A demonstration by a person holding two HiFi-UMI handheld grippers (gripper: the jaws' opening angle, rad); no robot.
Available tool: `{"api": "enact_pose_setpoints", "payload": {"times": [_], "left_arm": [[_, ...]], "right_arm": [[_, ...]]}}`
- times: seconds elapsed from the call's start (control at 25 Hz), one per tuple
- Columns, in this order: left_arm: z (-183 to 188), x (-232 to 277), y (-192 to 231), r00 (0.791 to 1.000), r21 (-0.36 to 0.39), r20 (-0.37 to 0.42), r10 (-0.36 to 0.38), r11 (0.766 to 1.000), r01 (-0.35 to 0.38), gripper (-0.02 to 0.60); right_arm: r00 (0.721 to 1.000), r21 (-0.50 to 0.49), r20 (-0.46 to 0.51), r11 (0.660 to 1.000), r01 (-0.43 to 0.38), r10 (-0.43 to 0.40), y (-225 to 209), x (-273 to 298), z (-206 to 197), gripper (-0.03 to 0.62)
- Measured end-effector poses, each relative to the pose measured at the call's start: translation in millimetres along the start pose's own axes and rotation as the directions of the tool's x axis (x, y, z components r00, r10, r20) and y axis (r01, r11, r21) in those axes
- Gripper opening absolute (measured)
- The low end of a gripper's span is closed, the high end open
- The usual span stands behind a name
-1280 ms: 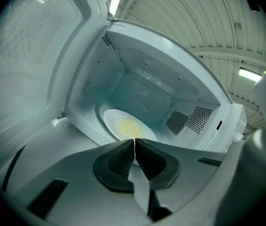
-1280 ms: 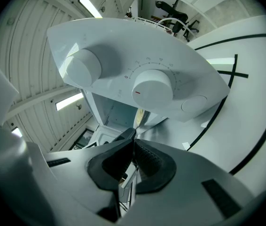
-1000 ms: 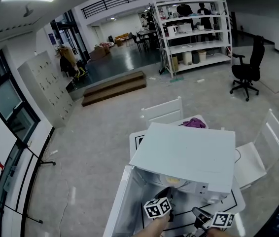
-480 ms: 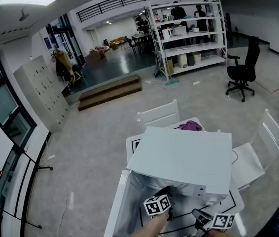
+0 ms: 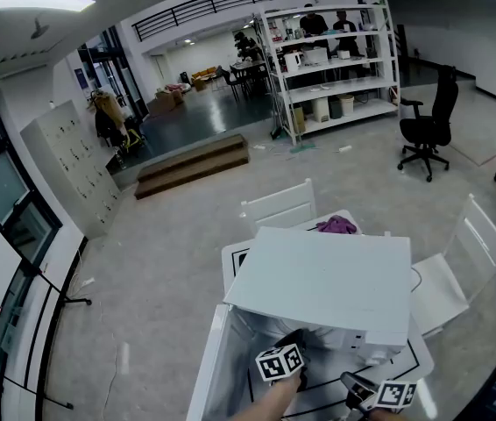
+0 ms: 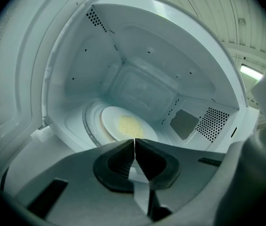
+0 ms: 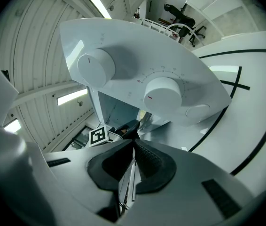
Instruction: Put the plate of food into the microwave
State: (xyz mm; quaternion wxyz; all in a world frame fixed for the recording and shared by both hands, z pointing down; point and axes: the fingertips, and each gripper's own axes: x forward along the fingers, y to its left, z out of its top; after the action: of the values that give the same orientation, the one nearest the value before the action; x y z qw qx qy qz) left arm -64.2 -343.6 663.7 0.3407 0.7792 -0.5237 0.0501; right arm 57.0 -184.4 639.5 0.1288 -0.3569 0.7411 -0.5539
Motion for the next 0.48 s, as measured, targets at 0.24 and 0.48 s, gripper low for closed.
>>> {"api": "enact_pose_setpoints", "payload": {"times": [0.24, 0.48], "left_arm": [[3, -4, -2, 1.0, -0.009, 0.022, -0.018, 1.0, 0.018, 0.015], [13, -20, -12, 0.996, 0.039, 0.066, -0.053, 0.998, 0.051, 0.015]], "right_arm": [[1.0, -0.016, 0.006, 1.0, -0.015, 0.015, 6, 0, -2, 0.014], [1.0, -0.025, 0.006, 1.0, 0.009, -0.009, 6, 2, -2, 0.014]]}}
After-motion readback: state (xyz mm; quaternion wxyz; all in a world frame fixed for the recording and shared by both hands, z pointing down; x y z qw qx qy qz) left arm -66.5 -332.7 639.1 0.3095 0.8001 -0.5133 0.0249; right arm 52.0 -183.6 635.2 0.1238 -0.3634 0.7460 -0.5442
